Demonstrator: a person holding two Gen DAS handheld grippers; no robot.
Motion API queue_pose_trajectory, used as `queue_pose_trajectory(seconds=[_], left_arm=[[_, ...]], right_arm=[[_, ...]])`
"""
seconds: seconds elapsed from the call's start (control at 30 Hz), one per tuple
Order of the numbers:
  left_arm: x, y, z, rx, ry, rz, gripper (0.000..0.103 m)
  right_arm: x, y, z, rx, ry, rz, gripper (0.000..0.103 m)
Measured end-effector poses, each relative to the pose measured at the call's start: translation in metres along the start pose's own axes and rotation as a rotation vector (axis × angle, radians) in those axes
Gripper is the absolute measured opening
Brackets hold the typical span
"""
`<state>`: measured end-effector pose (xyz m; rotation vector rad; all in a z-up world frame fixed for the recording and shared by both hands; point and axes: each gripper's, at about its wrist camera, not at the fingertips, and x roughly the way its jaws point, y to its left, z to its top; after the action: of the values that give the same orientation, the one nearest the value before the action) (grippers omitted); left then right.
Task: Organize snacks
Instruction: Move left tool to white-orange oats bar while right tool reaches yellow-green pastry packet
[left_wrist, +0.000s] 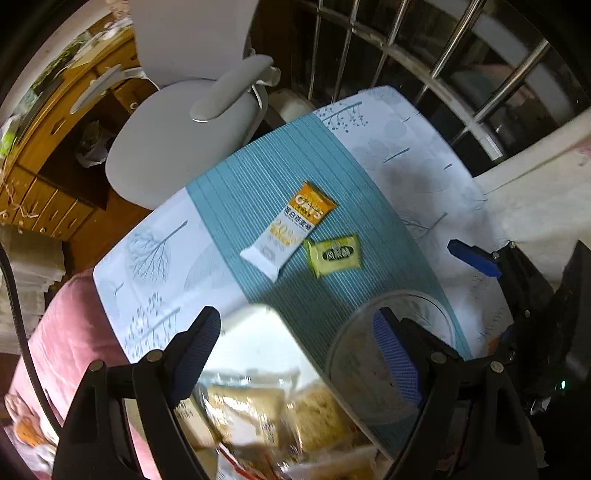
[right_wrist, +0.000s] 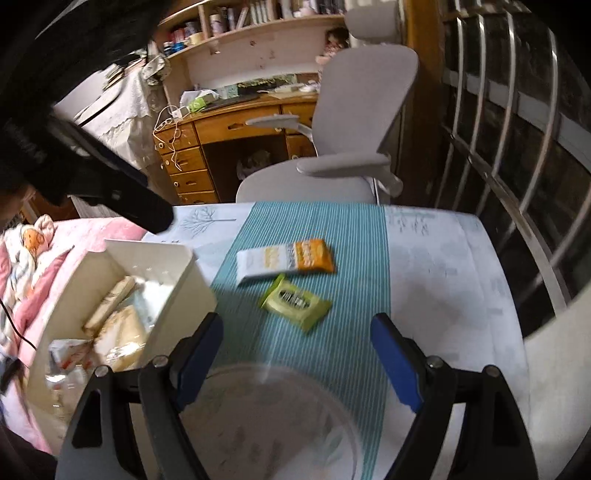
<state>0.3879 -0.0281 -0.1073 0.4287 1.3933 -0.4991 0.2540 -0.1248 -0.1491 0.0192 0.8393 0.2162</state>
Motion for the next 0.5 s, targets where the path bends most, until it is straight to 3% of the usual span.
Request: queue_pose_trajectory(seconds=[0.3,0.5], left_arm=[[0.070,0.020,0.045,-0.060,0.092,0.013,0.084],[0.110,0.020,0.064,-0.029,0.143,0.012,0.084]], right_arm=[[0.058,0.005,-0.002,-0.086,-0.018,0.012,0.082],[0.092,0.016,-0.010,-0.134,0.014,-0.013,0.082]])
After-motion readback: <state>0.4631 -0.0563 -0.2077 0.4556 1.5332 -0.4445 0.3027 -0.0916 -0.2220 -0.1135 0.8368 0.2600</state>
